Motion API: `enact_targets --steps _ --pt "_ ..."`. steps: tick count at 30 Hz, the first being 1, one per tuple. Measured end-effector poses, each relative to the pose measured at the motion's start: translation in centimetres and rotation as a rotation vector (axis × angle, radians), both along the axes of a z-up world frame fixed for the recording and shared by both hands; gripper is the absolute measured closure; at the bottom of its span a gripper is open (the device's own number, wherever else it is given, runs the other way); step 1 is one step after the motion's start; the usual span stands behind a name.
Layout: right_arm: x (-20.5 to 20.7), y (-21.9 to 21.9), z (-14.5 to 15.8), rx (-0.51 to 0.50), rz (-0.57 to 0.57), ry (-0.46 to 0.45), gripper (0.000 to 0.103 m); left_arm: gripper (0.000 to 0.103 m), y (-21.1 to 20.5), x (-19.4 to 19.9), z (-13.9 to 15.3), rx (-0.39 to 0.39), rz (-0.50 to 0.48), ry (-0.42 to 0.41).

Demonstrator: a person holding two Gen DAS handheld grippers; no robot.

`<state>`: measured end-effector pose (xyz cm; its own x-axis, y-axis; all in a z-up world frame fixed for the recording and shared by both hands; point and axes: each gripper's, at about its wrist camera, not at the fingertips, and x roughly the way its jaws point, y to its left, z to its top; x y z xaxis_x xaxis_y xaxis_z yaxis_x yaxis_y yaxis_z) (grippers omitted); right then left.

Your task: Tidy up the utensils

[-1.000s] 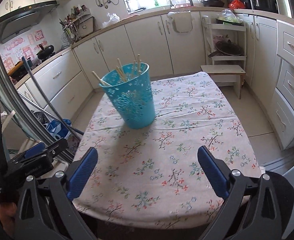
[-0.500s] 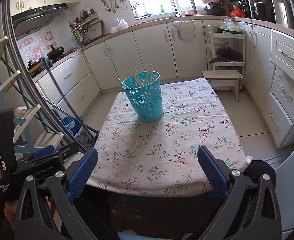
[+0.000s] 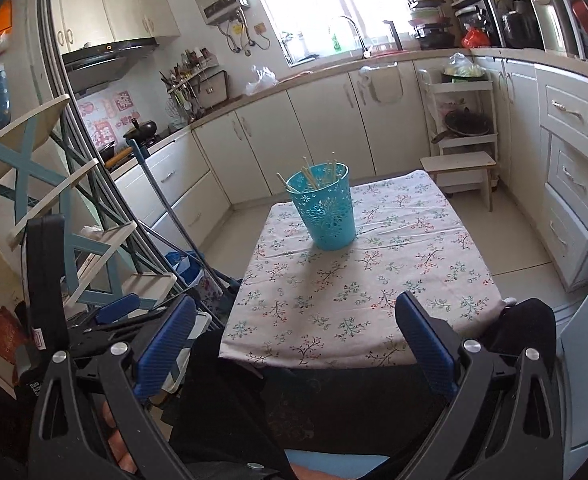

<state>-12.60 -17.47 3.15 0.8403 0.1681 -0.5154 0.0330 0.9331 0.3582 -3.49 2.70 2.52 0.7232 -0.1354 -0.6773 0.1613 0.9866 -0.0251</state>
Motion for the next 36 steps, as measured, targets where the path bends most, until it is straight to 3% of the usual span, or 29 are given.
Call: enact_targets --steps 5,12,36 --pt "-1.0 0.6 0.9 -0.03 0.007 -0.026 0.007 0.008 0.8 -1.1 0.5 -0.003 0.03 -0.032" --pt "-1.7 1.8 1.4 -0.058 0.039 -0.043 0.007 0.008 1.0 -3.3 1.8 0.051 0.069 -0.133" --pt "-2.8 2.3 1.5 -0.066 0.044 -0.052 0.007 0.008 1.2 -4.6 2.7 0.034 0.086 -0.168"
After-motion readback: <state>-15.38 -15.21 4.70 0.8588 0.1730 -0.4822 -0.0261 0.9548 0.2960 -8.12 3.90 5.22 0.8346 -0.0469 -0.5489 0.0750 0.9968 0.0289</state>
